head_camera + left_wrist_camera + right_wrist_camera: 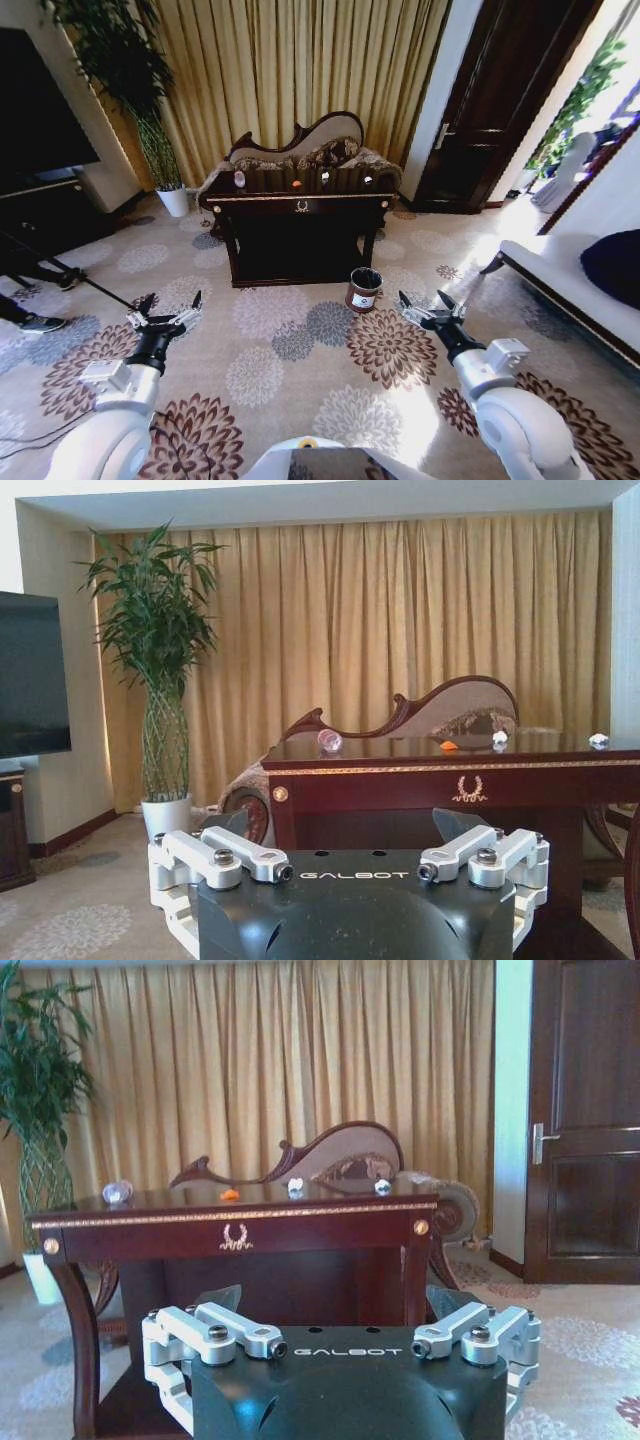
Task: Move to the front of the table and place the trash on the table into the trash bin.
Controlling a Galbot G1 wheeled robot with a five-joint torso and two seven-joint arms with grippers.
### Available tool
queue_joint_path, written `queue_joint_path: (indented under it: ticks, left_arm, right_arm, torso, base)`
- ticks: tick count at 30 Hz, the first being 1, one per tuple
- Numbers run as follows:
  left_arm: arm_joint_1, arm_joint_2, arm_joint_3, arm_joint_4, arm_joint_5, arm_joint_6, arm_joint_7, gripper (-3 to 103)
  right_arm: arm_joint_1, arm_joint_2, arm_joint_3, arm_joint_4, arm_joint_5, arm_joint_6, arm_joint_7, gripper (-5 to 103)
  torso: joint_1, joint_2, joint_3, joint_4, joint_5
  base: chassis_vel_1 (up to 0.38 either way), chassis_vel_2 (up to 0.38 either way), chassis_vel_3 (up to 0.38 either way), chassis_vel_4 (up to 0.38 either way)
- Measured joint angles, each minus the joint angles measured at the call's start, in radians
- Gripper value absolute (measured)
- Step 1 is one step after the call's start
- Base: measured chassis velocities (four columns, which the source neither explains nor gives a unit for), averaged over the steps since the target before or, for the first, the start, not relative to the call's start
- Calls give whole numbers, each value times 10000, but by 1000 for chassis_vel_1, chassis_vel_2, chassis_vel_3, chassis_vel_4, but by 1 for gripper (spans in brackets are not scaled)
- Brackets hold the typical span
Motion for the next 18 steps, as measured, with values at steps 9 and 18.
queue_joint_path:
  ticks: [9, 18]
  left_arm:
    - [43, -104, 56, -7, 46, 110, -460, 100]
    - [34, -288, 18, -67, 169, 207, -598, 100]
  right_arm:
    - [142, 432, -185, -179, -835, 594, -61, 100]
    - [308, 477, -624, -212, -1102, 276, 168, 100]
  torso:
    - [-1, 0, 0, 0, 0]
    - [0, 0, 0, 0, 0]
  base:
    - [0, 0, 0, 0]
    - [0, 0, 0, 0]
